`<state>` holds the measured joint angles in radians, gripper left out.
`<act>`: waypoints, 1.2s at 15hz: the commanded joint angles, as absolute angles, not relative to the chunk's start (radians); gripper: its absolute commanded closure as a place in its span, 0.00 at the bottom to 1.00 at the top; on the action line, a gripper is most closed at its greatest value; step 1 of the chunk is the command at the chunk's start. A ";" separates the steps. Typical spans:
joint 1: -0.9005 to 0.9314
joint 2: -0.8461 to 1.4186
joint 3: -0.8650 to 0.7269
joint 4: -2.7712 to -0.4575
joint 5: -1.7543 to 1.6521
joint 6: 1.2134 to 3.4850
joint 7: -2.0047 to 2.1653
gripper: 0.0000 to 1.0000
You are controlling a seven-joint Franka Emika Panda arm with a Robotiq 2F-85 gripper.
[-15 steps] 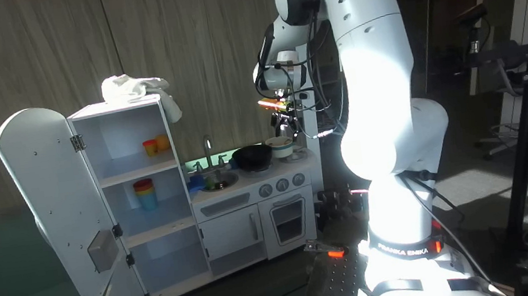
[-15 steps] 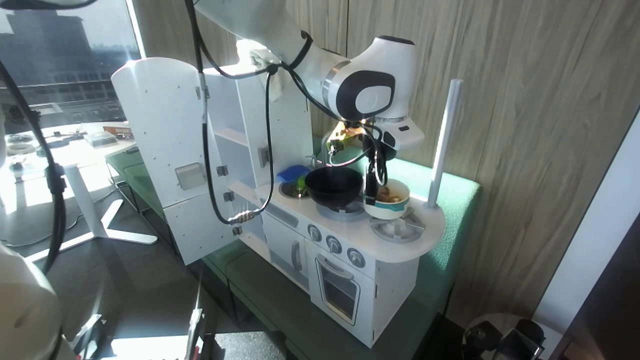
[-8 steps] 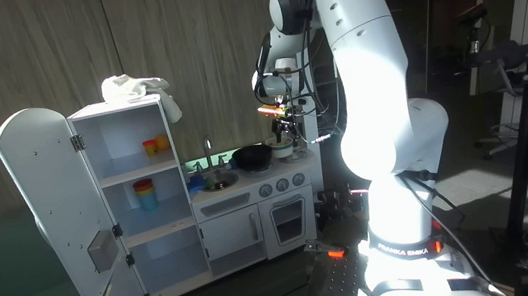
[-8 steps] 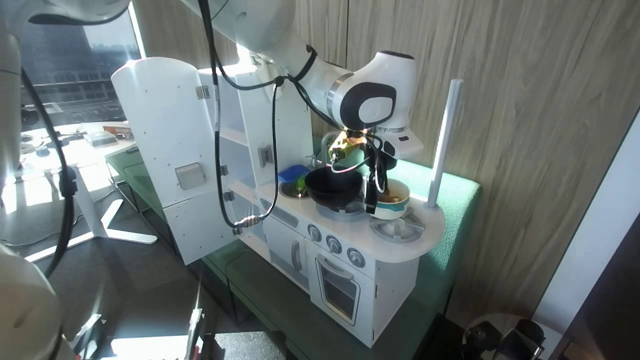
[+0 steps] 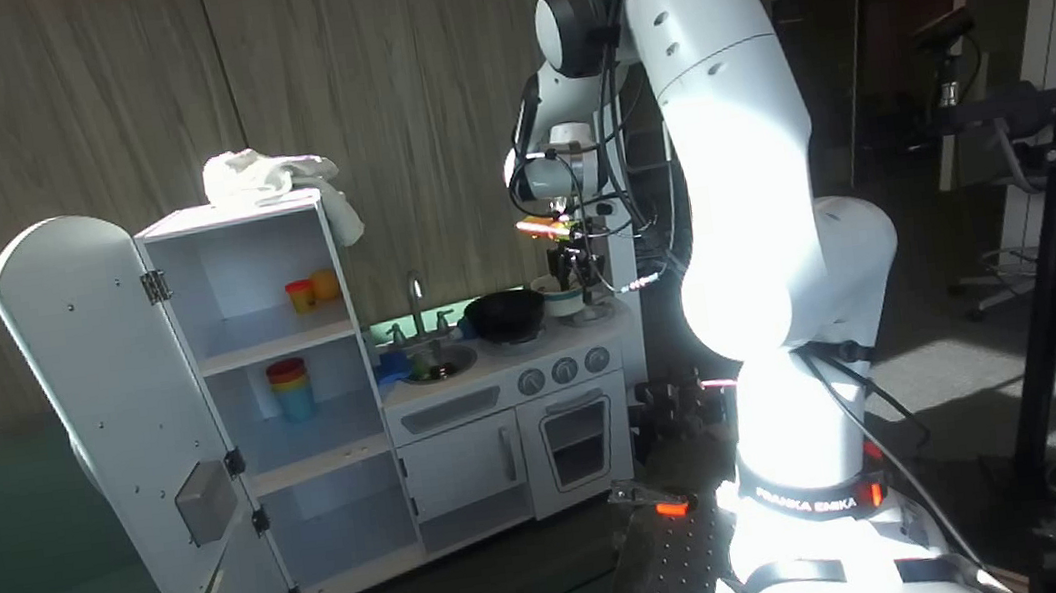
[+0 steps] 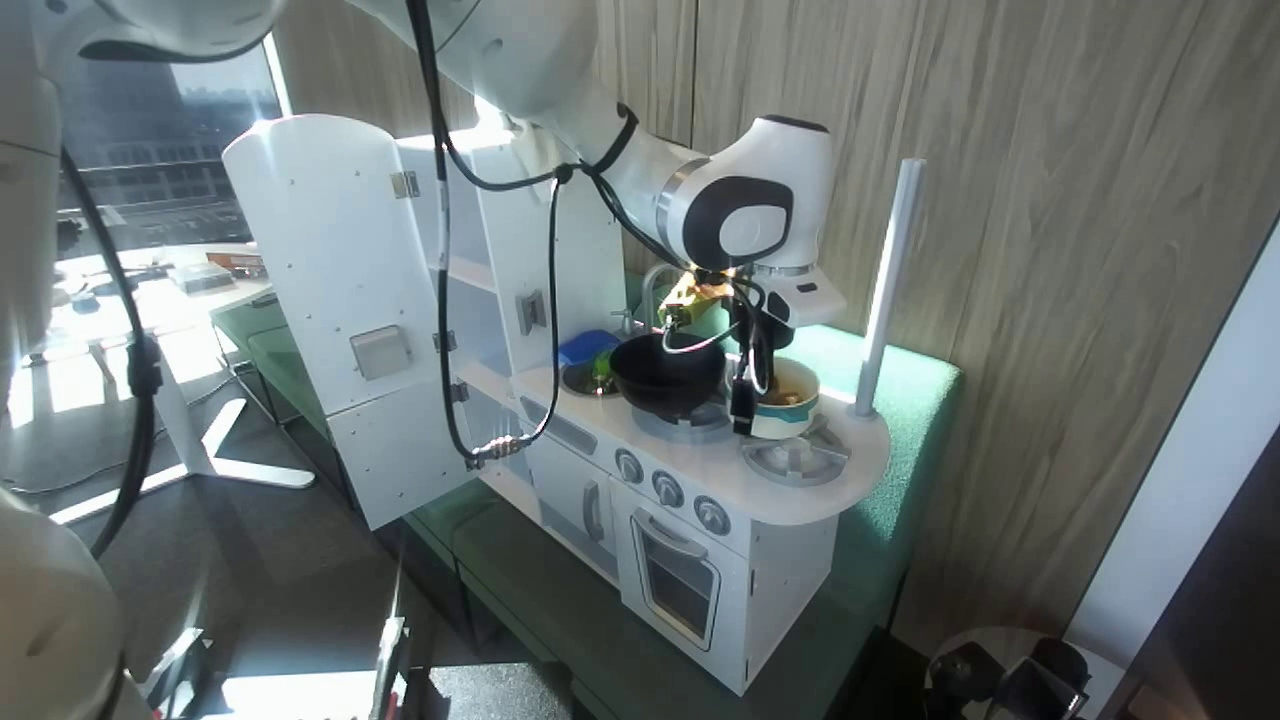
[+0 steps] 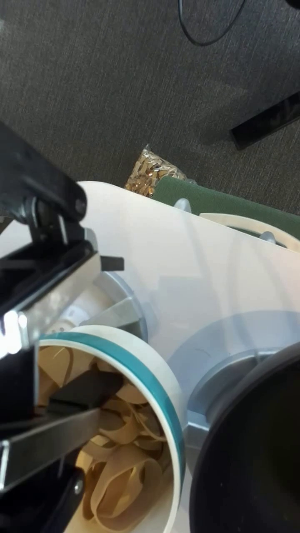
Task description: Pick the spoon from the white bowl and place it in the sink, pick the white bowl and pour some of the substance it contains into the sink
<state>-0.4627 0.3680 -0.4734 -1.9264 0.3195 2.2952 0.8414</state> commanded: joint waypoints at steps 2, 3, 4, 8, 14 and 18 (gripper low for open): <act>-0.477 0.379 -0.464 -1.896 0.337 2.281 0.853 0.73; -0.477 0.378 -0.464 -1.897 0.339 2.282 0.851 0.80; -0.478 0.377 -0.464 -1.897 0.338 2.282 0.852 0.87; -0.475 0.372 -0.471 -1.897 0.323 2.278 0.858 1.00; -0.454 0.342 -0.521 -1.880 0.209 2.270 0.917 0.99; -0.449 0.335 -0.528 -1.853 0.136 2.257 0.951 0.99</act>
<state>-0.4646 0.3555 -0.5160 -1.8794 0.1860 2.2885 0.9105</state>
